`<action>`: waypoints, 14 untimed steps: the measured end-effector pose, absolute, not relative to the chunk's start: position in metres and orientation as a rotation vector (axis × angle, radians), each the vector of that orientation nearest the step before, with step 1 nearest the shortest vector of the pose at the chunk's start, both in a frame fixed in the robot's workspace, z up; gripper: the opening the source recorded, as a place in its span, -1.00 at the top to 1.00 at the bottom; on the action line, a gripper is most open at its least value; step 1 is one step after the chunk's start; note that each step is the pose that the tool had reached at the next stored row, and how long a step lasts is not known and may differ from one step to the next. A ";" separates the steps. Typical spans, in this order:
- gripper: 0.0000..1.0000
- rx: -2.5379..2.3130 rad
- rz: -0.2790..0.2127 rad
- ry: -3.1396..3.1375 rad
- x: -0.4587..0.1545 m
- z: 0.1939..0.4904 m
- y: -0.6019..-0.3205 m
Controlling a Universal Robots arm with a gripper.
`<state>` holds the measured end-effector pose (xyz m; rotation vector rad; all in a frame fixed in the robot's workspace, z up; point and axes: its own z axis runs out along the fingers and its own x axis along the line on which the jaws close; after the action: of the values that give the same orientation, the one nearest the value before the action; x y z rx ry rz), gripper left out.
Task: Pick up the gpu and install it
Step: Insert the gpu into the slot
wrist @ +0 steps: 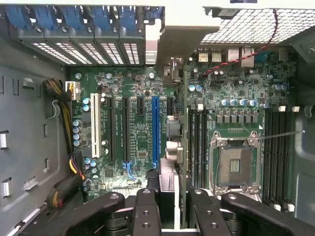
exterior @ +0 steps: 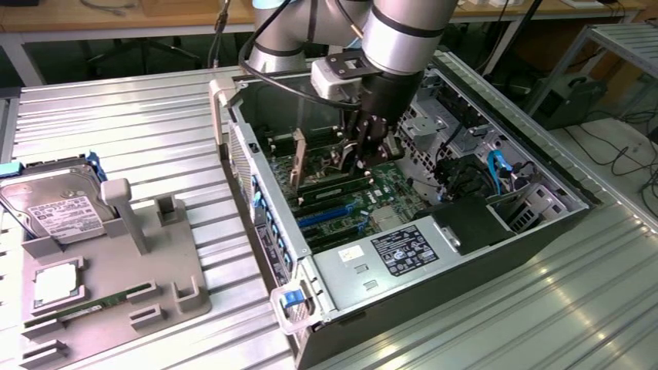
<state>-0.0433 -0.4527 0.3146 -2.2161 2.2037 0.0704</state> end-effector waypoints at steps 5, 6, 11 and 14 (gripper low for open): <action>0.44 -2.218 0.071 2.201 -0.044 0.306 -0.453; 0.44 -2.218 0.071 2.201 -0.045 0.306 -0.453; 0.44 -2.219 0.073 2.199 -0.047 0.302 -0.454; 0.44 -2.219 0.074 2.199 -0.047 0.299 -0.455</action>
<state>-0.0470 -0.4551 0.2994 -2.2185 2.1990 0.0737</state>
